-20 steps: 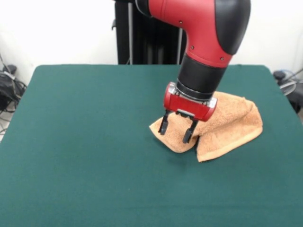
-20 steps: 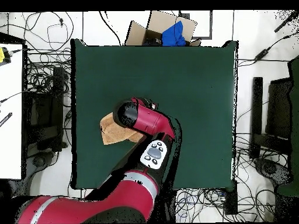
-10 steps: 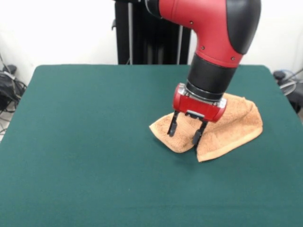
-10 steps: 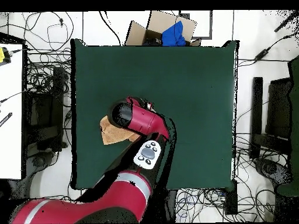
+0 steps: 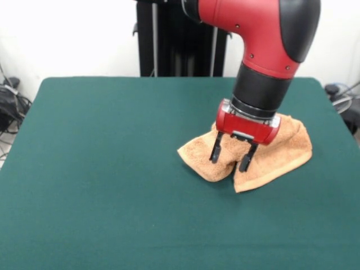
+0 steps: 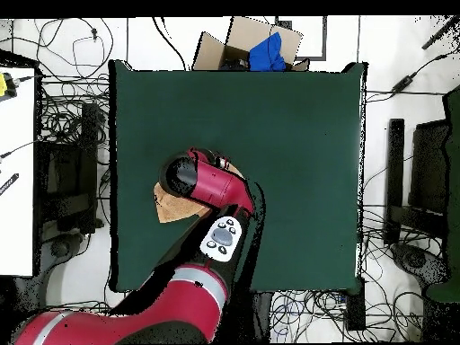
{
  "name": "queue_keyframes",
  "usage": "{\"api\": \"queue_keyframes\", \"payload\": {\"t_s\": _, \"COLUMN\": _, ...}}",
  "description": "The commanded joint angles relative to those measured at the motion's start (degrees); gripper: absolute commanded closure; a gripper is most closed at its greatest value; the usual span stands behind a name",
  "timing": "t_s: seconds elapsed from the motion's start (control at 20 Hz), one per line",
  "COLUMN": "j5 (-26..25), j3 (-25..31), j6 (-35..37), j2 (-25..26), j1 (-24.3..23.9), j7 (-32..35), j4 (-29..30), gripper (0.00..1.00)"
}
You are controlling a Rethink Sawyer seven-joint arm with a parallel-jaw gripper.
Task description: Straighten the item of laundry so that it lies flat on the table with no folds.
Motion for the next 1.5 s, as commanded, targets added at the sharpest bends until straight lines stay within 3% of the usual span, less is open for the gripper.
{"api": "queue_keyframes", "payload": {"t_s": 0.05, "j5": 2.0, "j3": 8.3, "j6": 3.6, "j2": 0.4, "j1": -0.7, "j7": 13.9, "j4": 3.7, "gripper": 0.0}}
{"api": "queue_keyframes", "payload": {"t_s": 0.8, "j5": -2.0, "j3": 8.9, "j6": -3.2, "j2": 2.2, "j1": -3.6, "j7": 10.7, "j4": 5.3, "gripper": 0.0}}
{"api": "queue_keyframes", "payload": {"t_s": 1.0, "j5": -2.8, "j3": 5.0, "j6": -3.1, "j2": 3.7, "j1": -1.2, "j7": 10.7, "j4": 3.9, "gripper": 0.0}}
{"api": "queue_keyframes", "payload": {"t_s": 1.5, "j5": -3.7, "j3": 4.4, "j6": -2.4, "j2": 3.1, "j1": 0.1, "j7": 10.9, "j4": 5.6, "gripper": 0.0}}
